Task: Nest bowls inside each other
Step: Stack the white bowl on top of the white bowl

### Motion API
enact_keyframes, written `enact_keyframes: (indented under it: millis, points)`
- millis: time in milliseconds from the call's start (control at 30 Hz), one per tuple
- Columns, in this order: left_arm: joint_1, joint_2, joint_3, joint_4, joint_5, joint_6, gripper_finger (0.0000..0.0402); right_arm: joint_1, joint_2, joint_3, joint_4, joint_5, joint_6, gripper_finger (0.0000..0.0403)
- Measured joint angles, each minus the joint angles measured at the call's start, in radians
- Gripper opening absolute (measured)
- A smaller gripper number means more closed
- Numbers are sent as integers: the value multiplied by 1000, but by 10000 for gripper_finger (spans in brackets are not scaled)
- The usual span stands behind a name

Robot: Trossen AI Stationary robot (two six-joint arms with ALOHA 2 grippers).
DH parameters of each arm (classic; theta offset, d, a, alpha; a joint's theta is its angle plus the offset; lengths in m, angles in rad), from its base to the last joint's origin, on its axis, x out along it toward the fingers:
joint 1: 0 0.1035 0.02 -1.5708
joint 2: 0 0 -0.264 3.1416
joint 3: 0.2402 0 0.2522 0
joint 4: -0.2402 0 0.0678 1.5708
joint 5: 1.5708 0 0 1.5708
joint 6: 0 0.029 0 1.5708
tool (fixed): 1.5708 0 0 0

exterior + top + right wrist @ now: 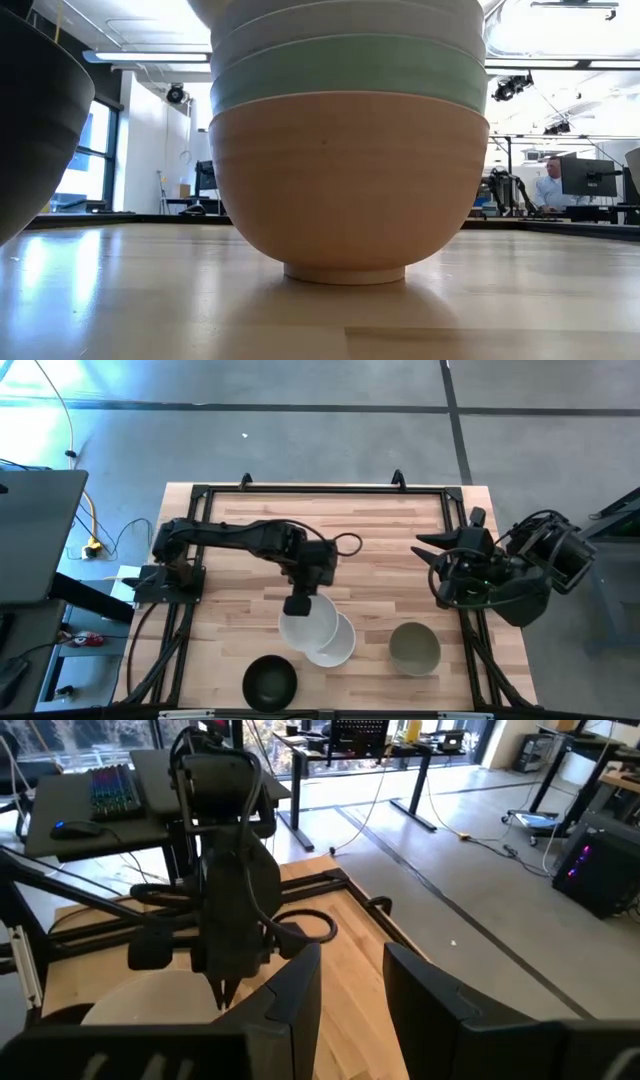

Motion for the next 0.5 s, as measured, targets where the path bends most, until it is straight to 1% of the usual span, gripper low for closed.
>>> enact_keyframes:
  millis: [267, 500]
  points:
    - [-11, 95, 95, 3, 25, -30, 0, 4, -6, 0, 0, -8, -33, 101]
    - [-33, 159, 129, 3, 28, -74, 0, 4, -17, 0, 0, -9, -38, 101]
